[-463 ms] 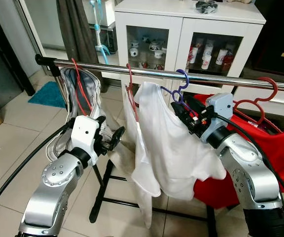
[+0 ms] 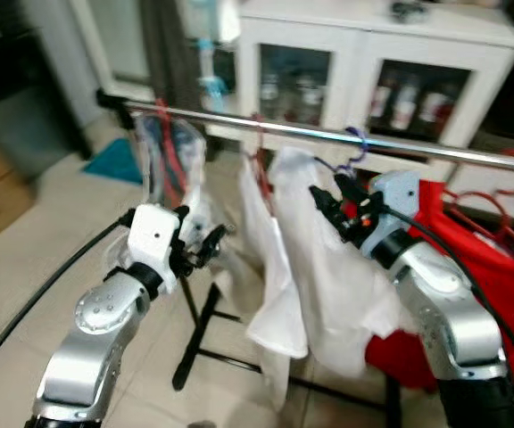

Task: Hang hanger

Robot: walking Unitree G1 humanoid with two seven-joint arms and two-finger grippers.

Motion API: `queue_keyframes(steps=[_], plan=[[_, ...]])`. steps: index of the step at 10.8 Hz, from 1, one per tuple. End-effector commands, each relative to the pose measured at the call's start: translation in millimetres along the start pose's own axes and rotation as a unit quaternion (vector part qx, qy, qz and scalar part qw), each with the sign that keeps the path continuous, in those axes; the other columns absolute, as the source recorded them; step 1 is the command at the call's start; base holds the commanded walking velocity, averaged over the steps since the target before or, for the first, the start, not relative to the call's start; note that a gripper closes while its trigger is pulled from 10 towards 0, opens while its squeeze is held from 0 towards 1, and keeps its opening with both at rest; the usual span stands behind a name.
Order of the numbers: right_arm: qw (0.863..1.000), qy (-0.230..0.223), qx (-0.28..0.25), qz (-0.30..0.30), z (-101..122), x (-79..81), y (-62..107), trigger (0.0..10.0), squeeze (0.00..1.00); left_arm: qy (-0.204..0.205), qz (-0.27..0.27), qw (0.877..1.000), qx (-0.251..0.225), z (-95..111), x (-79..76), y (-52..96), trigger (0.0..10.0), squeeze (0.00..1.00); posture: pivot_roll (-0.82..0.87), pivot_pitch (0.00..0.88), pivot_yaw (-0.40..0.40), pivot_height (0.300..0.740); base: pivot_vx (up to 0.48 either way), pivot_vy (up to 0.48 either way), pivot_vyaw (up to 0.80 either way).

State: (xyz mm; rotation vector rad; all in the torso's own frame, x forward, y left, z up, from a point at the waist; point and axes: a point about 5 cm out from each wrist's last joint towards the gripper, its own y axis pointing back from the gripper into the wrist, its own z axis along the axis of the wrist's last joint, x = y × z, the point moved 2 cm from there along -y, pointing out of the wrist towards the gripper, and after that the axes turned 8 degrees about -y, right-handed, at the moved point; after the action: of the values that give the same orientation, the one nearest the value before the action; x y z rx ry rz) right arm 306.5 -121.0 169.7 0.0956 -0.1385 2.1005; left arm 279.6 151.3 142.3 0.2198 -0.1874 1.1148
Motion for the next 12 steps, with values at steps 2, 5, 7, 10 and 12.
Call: queue_keyframes(steps=[2,5,7,10,12], plan=[[1.000,0.003,-0.004,-0.013,2.7,-4.7,3.5,10.0,0.00,-0.004,0.000,1.000,-0.001,0.9,-0.3,-1.1,10.0,0.00,0.08,0.000,0.045,0.740,0.000,-0.122,0.00],[0.999,0.012,-0.007,-0.043,2.5,-11.7,6.5,10.0,0.00,0.003,-0.001,1.000,-0.002,0.4,-0.4,-1.3,10.0,0.00,0.08,0.000,0.045,0.740,0.000,0.000,0.00],[0.998,0.001,-0.006,-0.066,-0.9,-17.2,10.2,10.0,0.00,0.012,-0.004,1.000,0.002,-0.4,-0.2,0.4,10.0,0.00,0.08,0.000,0.042,0.740,0.000,0.000,0.00],[0.997,-0.022,0.007,-0.076,-5.2,-16.5,11.8,10.0,0.00,0.014,-0.009,1.000,-0.001,-0.3,-0.7,1.8,10.0,0.00,0.08,0.000,0.042,0.740,0.000,0.346,0.00],[0.996,-0.041,-0.003,-0.073,-2.6,-15.5,12.7,10.0,0.00,0.014,-0.011,1.000,-0.002,0.1,-0.6,2.4,10.0,0.00,0.08,0.000,0.044,0.740,0.000,0.452,0.00]])
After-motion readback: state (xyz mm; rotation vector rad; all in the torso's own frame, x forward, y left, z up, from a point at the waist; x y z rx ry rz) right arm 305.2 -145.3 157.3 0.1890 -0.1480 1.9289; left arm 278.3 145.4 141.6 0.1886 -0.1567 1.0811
